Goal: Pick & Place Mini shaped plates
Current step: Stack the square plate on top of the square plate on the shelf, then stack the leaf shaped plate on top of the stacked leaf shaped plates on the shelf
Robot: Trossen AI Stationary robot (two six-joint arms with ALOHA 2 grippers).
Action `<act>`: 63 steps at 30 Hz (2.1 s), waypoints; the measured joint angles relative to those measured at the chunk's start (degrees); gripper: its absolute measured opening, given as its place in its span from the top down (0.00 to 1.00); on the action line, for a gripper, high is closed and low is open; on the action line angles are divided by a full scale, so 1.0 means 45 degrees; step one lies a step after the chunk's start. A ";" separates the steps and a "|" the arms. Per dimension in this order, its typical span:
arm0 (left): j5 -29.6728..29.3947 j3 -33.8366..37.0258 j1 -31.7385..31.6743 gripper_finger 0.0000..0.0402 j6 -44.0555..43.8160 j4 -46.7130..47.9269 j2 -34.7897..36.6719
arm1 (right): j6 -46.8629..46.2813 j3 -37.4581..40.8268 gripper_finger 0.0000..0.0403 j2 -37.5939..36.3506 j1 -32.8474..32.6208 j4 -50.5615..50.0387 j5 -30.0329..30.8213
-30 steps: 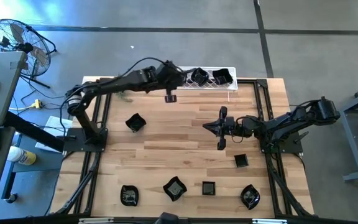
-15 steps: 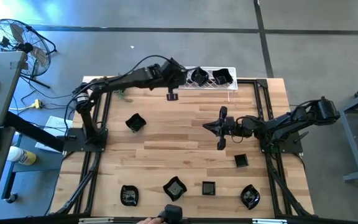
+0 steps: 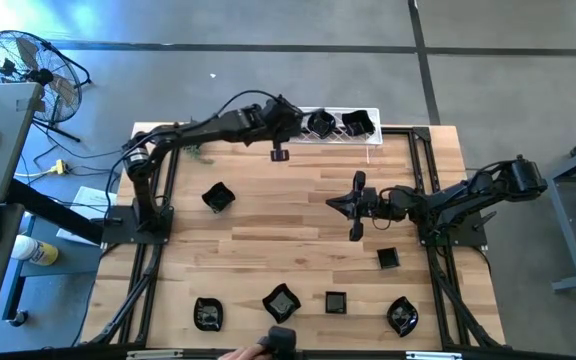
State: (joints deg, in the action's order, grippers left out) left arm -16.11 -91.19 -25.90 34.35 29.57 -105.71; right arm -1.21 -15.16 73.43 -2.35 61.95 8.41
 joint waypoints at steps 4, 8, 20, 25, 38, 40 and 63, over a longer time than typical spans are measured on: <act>-0.0139 0.0000 0.0008 0.95 -0.0042 0.0057 -0.0073 | 0.0009 0.0000 0.99 0.0000 0.0000 0.0000 0.0000; -0.0317 -0.0006 0.0008 0.86 -0.0157 0.0093 -0.0068 | 0.0017 0.0000 0.98 0.0000 0.0000 0.0000 0.0000; -0.0566 0.0013 0.0008 0.71 -0.0798 0.0647 0.0297 | 0.0043 0.0000 0.99 0.0000 0.0000 -0.0010 0.0000; -0.0506 0.0004 0.0008 0.71 -0.1037 0.0550 0.0369 | 0.0043 0.0000 0.98 0.0000 0.0000 -0.0019 0.0000; 0.0666 -0.0011 0.0173 0.92 -0.2126 0.0303 0.1263 | 0.0004 0.0000 0.99 0.0000 0.0010 -0.0101 0.0000; 0.2032 -0.0003 0.0173 0.98 -0.3028 0.0247 0.1531 | -0.0028 0.0000 0.99 0.0000 0.0010 -0.0116 0.0000; 0.4380 1.2181 0.1008 0.99 -0.6984 -1.3185 0.6406 | -0.2528 -0.0134 1.00 0.0000 -0.0628 -0.3698 0.1817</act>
State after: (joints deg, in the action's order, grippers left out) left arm 3.60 -36.38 -21.37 2.92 -29.76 -76.89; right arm -12.59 -15.76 73.43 -5.18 45.31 16.58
